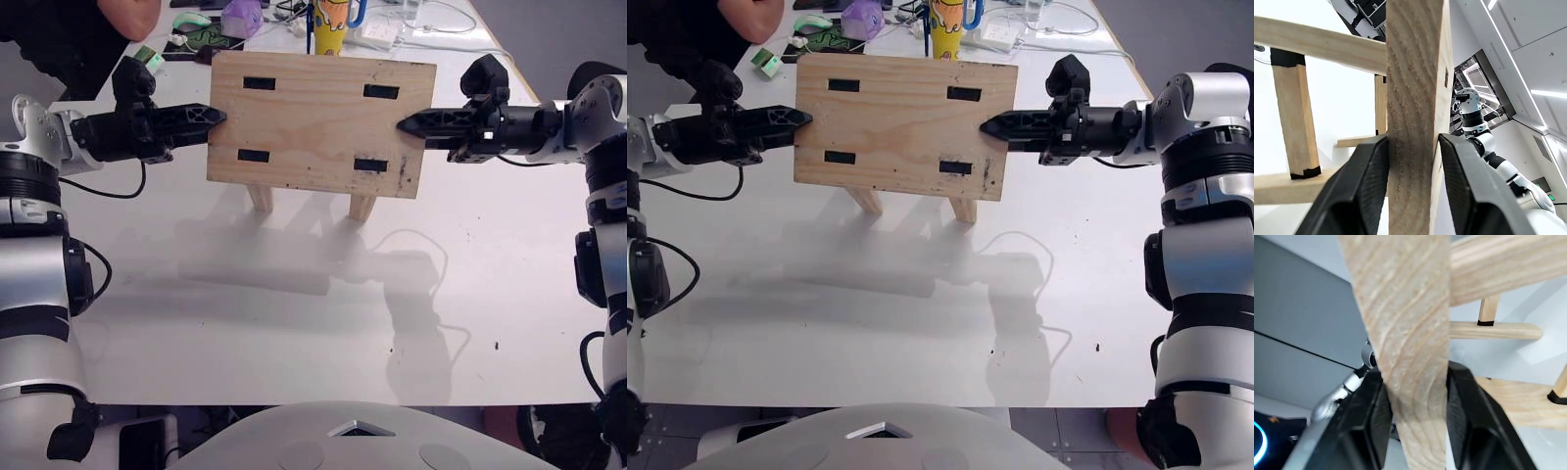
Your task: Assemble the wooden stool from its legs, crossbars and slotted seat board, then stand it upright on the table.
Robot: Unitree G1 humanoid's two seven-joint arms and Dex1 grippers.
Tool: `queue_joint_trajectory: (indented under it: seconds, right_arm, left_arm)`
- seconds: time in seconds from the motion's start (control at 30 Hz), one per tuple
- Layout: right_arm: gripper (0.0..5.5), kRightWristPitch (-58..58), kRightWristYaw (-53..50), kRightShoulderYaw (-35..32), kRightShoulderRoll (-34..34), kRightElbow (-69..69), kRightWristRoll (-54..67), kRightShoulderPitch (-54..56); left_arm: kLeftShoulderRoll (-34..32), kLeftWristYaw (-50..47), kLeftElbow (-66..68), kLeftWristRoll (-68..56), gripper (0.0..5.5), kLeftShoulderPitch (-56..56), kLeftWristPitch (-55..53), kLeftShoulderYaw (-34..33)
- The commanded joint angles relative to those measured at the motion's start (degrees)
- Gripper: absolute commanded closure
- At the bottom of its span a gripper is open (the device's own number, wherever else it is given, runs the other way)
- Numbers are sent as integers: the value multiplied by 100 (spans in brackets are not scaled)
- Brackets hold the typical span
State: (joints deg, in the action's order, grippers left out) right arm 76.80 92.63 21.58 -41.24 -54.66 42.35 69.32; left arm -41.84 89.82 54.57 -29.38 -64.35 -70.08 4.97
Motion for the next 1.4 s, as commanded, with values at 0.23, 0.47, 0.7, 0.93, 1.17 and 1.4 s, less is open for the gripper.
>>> queue_joint_trajectory:
  seconds: [0.23,0.47,0.7,0.93,1.17,1.4]
  right_arm:
    - [417,-897,-812,-799,1230,-2062,-872,605]
    - [380,-2407,-3525,-2856,1403,-2520,-357,237]
    - [265,-3138,-5754,-4768,1558,-2592,574,-56]
    - [263,-3425,-5946,-5585,1183,-2423,455,-778]
    - [263,-2954,-4874,-5865,1089,-2243,421,-1318]
    - [263,-2969,-3968,-6523,1357,-1990,975,-1743]
  left_arm:
    - [1395,-946,1892,724,393,-1233,1690,-399]
    - [1500,-3577,2320,297,332,-906,3399,-1905]
    - [1376,-4666,2364,53,222,-805,3994,-2801]
    - [863,-4537,2292,-50,165,-279,4197,-3526]
    - [792,-3054,1730,-362,165,839,3911,-3849]
    - [1875,-3181,-737,-1343,165,2773,3188,-4225]
